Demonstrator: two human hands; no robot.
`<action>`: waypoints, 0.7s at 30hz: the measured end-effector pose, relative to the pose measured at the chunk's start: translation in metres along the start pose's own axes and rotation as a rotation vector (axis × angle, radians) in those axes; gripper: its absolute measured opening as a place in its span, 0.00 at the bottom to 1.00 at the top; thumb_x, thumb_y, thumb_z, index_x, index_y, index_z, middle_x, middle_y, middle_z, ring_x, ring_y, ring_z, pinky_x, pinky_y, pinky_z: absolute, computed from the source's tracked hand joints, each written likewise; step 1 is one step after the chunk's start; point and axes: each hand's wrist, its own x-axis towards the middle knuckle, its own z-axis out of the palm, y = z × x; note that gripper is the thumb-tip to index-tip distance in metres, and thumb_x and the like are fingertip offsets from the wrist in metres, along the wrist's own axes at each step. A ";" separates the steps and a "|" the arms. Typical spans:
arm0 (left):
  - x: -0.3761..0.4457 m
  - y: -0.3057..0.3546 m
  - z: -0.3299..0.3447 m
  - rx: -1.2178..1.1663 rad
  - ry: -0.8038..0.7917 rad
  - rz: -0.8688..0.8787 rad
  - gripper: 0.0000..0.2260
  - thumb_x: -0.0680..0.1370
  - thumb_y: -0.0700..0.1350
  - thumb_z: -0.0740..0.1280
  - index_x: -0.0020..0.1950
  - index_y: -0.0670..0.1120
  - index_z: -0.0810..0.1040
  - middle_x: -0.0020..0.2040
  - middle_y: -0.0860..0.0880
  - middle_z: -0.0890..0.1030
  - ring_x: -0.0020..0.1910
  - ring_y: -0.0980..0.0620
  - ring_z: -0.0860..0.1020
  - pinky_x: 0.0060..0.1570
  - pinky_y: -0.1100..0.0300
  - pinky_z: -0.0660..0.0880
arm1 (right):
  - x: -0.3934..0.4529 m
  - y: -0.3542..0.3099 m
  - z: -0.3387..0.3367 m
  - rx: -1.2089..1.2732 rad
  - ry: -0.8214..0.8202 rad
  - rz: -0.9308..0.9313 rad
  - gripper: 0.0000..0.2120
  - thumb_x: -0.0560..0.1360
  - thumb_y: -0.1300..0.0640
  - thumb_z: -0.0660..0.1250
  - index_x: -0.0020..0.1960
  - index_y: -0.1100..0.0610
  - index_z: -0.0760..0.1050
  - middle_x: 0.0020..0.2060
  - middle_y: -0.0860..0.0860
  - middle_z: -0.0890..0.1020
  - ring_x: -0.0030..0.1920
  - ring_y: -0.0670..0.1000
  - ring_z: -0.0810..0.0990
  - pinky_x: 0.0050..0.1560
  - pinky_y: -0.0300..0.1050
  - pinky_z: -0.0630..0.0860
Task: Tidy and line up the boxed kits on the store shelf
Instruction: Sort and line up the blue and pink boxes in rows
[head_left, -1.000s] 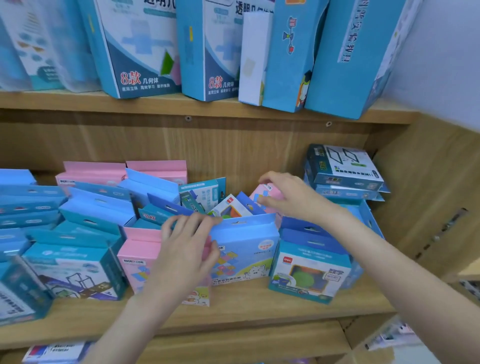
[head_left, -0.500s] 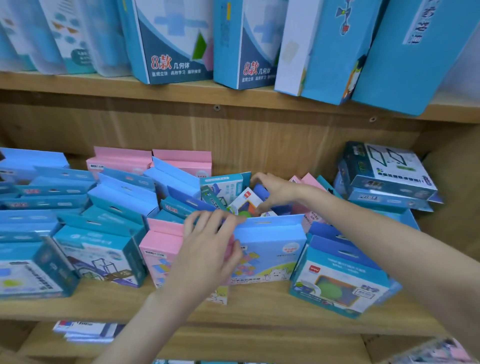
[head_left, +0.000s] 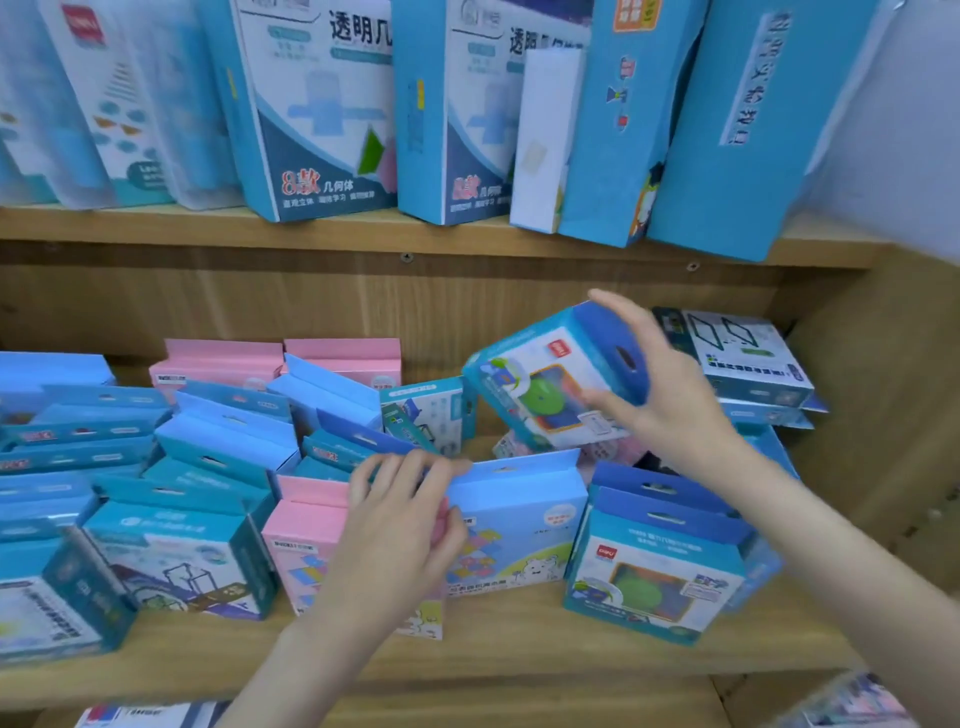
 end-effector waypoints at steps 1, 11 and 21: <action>0.000 -0.001 0.001 0.009 0.006 0.006 0.14 0.72 0.47 0.57 0.54 0.48 0.75 0.42 0.52 0.74 0.44 0.51 0.69 0.56 0.55 0.61 | -0.010 -0.004 -0.016 0.002 0.067 -0.015 0.36 0.68 0.49 0.71 0.68 0.34 0.55 0.56 0.37 0.71 0.53 0.51 0.75 0.46 0.37 0.69; 0.002 0.000 0.001 0.057 -0.015 -0.021 0.15 0.72 0.49 0.56 0.53 0.46 0.76 0.41 0.50 0.74 0.44 0.46 0.73 0.55 0.54 0.60 | -0.101 -0.020 -0.093 -0.059 -0.300 0.086 0.28 0.61 0.27 0.65 0.59 0.26 0.61 0.55 0.25 0.73 0.55 0.28 0.72 0.53 0.21 0.66; 0.001 0.001 -0.001 0.041 -0.042 -0.025 0.16 0.72 0.49 0.56 0.54 0.46 0.76 0.43 0.51 0.74 0.45 0.46 0.74 0.57 0.55 0.59 | -0.127 0.017 -0.003 -0.816 -0.363 -0.132 0.44 0.55 0.42 0.78 0.65 0.57 0.67 0.57 0.54 0.70 0.53 0.55 0.69 0.50 0.51 0.73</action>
